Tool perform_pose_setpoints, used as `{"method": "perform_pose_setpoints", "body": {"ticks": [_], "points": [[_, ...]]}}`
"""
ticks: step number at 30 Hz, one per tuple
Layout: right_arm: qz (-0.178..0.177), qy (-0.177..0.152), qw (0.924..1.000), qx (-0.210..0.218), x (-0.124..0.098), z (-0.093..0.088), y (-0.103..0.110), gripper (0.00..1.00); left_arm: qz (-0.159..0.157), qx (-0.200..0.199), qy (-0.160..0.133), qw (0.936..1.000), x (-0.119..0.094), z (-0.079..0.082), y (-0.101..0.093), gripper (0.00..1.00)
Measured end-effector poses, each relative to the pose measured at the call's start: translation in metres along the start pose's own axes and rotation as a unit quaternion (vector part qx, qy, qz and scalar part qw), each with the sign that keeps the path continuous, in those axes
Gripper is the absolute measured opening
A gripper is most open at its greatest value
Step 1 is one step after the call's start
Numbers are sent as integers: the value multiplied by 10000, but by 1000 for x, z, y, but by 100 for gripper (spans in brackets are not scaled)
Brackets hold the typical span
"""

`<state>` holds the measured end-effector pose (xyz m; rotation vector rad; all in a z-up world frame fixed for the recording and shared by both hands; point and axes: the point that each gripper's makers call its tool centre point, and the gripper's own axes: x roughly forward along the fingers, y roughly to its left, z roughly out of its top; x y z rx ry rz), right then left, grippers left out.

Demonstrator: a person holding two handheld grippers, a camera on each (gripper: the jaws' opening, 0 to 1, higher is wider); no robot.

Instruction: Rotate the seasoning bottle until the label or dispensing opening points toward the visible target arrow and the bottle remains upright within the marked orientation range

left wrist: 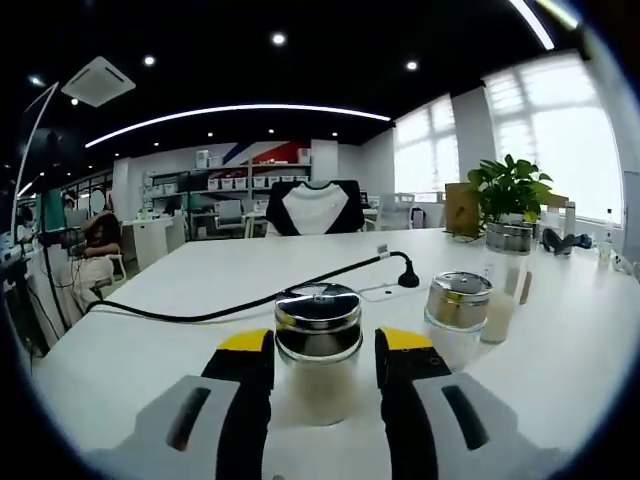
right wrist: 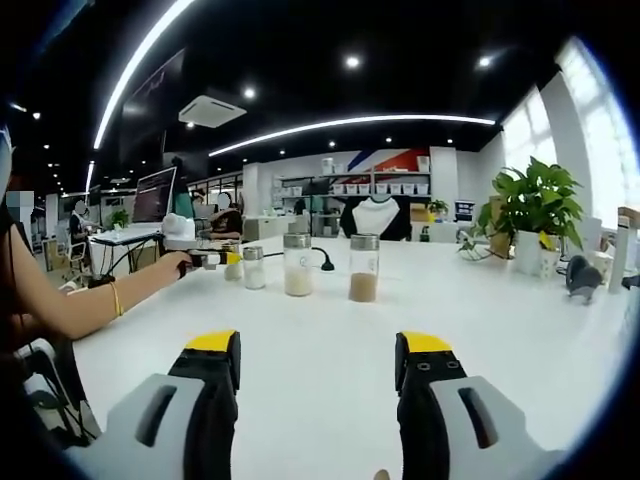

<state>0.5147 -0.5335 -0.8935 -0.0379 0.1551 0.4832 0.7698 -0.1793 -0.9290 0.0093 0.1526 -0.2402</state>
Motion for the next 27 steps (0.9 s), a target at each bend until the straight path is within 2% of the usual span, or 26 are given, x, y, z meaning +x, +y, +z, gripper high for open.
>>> {"method": "perform_pose_setpoints", "body": {"ticks": [2, 3, 12, 16, 19, 27], "points": [[-17, -16, 10000, 12, 0, 0, 0, 62, 104, 7, -30, 9999, 0, 1, 4, 41], [-15, -20, 10000, 16, 0, 0, 0, 62, 300, 28, -107, 9995, -1, 4, 11, 41], [-129, 2, 9999, 110, -5, -2, -7, 61, 176, 92, -80, 9998, 15, 2, 17, 36], [-199, 11, 9997, 127, -6, -5, -10, 60, 291, 224, -126, 9992, 14, 3, 17, 36], [-195, 31, 9997, 172, -6, -7, -10, 60, 273, 192, -163, 9993, 13, 3, 19, 36], [-174, 35, 9997, 188, -6, -6, -9, 58, 139, 203, -124, 9996, 13, 1, 11, 35]]}}
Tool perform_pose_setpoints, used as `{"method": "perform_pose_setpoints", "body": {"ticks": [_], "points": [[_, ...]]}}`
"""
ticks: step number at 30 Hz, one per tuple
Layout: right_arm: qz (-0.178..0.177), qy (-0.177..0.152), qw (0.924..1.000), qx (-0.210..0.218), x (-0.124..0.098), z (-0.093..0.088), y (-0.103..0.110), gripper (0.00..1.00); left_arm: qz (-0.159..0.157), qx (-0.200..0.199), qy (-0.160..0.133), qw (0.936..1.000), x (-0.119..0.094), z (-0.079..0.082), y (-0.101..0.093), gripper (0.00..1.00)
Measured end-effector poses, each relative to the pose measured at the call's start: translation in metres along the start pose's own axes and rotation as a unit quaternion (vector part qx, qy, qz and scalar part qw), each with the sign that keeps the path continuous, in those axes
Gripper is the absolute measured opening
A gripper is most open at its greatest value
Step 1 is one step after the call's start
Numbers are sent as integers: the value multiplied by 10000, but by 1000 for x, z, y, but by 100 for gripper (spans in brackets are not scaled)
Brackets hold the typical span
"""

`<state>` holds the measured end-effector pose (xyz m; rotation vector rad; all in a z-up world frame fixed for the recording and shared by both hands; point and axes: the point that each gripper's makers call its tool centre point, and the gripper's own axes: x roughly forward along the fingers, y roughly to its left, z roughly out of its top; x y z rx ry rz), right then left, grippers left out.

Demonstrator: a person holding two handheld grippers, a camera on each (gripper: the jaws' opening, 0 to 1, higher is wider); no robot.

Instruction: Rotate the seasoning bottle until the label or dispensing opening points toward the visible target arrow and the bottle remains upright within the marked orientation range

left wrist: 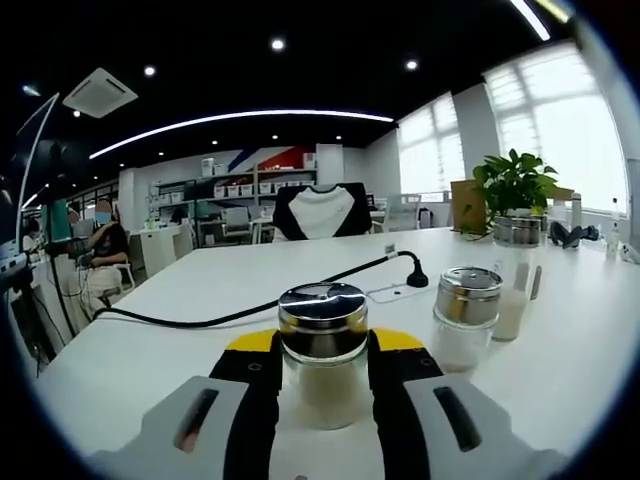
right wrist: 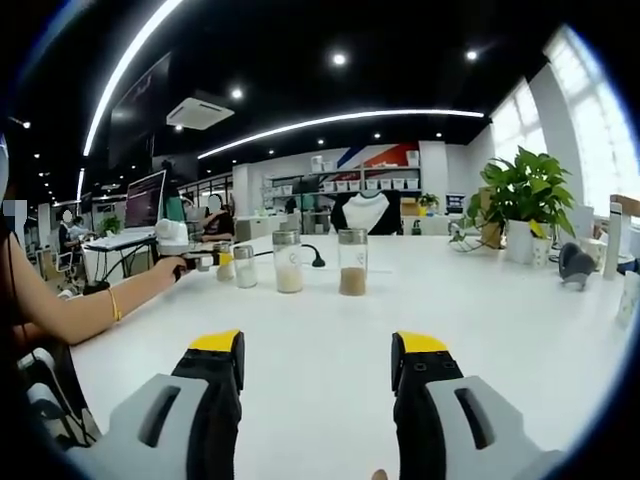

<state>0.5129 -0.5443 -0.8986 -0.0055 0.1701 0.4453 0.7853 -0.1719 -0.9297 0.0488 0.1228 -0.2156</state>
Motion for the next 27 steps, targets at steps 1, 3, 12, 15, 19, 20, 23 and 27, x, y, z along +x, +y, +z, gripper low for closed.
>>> {"method": "perform_pose_setpoints", "body": {"ticks": [1, 3, 12, 15, 19, 20, 23, 27], "points": [[-7, -3, 10000, -1, 0, 0, 0, 58, 26, 1, 2, 10000, 0, 0, 0, 35], [-4, -2, 10000, 4, -1, 0, 0, 58, 182, 12, -4, 9998, 0, 0, 4, 35], [-21, 6, 10000, 66, -3, -1, -2, 58, 72, 37, -180, 9998, -9, 11, -5, 35], [-28, -4, 10000, 81, -3, -1, -3, 58, 111, 131, -211, 9996, -13, 17, -7, 35], [41, -39, 9999, 149, -3, 1, 0, 58, 95, 117, -251, 9996, -15, 24, -4, 35], [46, -33, 9999, 146, -3, 1, 1, 58, 99, 118, -270, 9995, -16, 25, -4, 35], [56, -43, 9999, 128, -2, 2, 2, 58, 115, 138, -286, 9994, -19, 29, -5, 35], [105, -69, 9998, 162, -4, 1, 4, 58, 131, 101, -418, 9990, -32, 41, -8, 35]]}}
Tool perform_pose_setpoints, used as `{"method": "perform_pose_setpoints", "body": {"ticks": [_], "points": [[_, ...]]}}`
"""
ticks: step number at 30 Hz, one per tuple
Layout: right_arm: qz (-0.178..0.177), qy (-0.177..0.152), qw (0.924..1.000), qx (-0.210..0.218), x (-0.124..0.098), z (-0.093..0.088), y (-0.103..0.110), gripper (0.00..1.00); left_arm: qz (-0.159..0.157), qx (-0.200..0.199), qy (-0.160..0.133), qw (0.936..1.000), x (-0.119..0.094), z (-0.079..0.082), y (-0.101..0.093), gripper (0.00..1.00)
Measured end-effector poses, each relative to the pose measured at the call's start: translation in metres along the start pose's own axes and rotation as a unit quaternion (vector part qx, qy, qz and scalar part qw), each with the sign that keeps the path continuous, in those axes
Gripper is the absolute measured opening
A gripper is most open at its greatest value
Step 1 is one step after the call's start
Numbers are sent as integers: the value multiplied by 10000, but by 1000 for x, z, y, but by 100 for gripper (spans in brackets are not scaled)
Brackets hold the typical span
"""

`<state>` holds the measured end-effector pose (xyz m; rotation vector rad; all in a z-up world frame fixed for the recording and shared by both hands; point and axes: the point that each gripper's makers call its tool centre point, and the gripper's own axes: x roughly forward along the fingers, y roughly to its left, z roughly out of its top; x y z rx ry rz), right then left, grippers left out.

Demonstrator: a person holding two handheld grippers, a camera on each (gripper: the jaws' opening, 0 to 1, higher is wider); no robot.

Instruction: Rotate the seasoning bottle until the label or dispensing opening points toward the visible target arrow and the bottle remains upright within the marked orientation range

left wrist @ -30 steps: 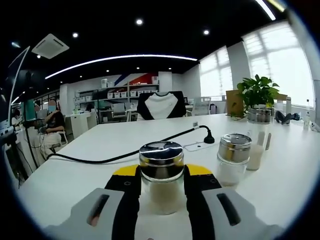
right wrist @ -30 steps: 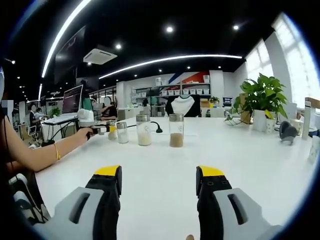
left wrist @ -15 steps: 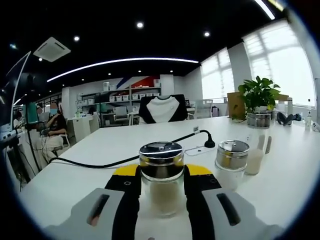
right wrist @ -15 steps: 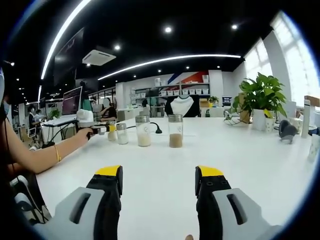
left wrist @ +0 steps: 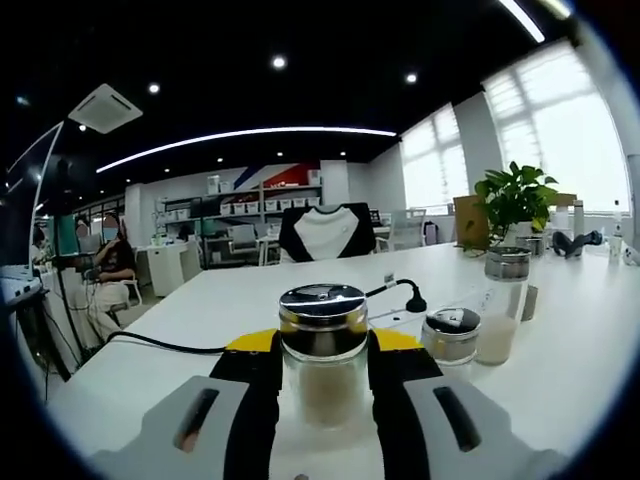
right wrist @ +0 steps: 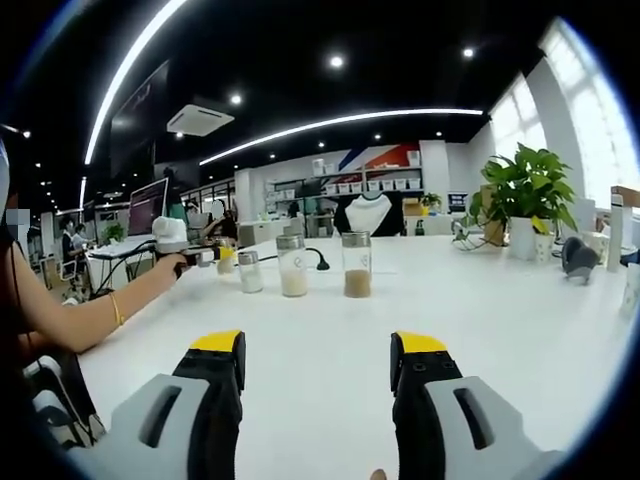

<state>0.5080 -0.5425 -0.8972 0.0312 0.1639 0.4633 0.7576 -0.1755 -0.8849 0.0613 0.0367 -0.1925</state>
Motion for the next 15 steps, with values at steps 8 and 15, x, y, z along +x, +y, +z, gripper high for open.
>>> {"method": "perform_pose_setpoints", "body": {"ticks": [8, 15], "points": [[86, 67, 9999, 50, -5, -9, 1, 58, 61, 163, -23, 9998, -17, 3, -11, 35], [61, 0, 10000, 46, -12, -5, 1, 58, -29, 355, 10, 9994, -28, 9, -24, 35]]}}
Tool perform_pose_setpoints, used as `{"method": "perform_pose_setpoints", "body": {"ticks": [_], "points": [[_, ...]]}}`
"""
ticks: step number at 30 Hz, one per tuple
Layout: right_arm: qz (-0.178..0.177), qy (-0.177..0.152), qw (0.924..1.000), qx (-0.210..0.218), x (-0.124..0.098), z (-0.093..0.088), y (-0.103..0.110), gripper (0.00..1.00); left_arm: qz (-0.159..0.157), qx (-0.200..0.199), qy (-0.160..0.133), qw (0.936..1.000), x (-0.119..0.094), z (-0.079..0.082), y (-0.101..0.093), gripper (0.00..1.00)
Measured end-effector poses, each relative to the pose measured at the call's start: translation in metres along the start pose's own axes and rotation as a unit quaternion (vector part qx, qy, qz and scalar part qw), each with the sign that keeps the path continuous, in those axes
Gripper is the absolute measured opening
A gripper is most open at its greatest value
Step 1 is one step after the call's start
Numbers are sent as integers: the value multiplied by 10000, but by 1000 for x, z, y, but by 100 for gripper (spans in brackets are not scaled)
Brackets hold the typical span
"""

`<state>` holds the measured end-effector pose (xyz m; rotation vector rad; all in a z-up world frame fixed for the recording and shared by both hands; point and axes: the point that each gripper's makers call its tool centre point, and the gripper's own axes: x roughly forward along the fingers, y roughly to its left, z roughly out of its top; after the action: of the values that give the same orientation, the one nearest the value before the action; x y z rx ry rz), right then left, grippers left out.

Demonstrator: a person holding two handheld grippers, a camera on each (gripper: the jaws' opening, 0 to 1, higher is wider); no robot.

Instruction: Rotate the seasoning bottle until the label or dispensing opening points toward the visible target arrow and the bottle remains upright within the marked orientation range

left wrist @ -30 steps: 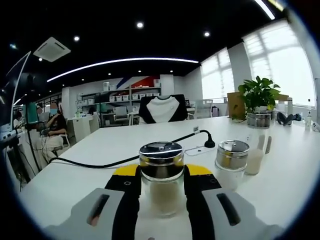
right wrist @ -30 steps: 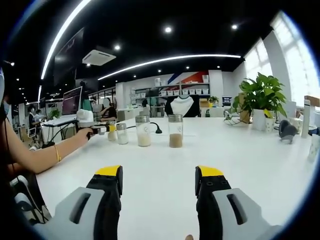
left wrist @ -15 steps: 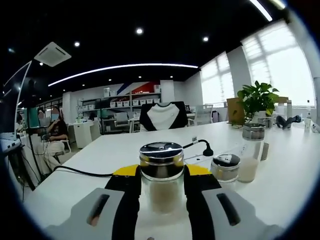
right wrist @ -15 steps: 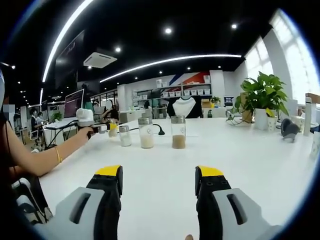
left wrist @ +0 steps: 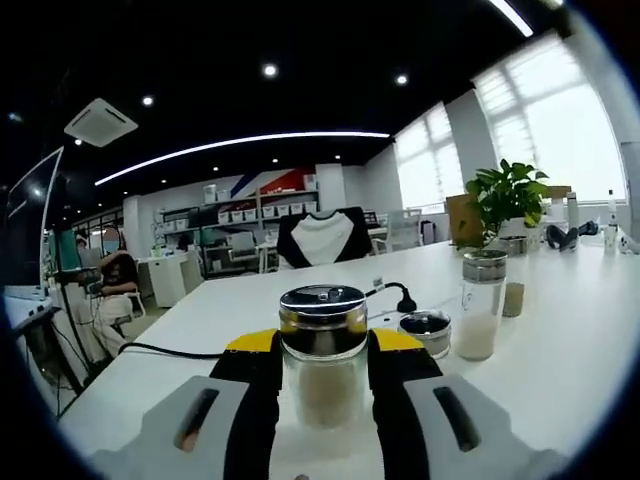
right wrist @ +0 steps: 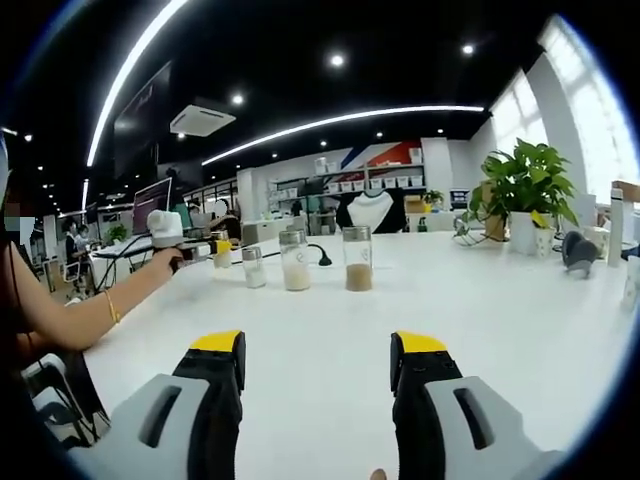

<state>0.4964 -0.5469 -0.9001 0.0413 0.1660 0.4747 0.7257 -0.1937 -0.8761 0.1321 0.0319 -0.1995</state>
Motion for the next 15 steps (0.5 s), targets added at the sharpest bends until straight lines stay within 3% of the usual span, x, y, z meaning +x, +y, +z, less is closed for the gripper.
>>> {"method": "perform_pose_setpoints", "body": {"ticks": [10, 13, 15], "points": [[170, -19, 9999, 24, 1, -2, 9, 58, -172, -71, -113, 9998, -29, 12, -14, 35], [176, -18, 9998, 36, 1, -2, 10, 58, -447, -556, -237, 9972, -40, 13, -26, 35], [189, -44, 9998, 56, 2, -1, 10, 58, -458, -578, -229, 9970, -45, 12, -26, 35]]}}
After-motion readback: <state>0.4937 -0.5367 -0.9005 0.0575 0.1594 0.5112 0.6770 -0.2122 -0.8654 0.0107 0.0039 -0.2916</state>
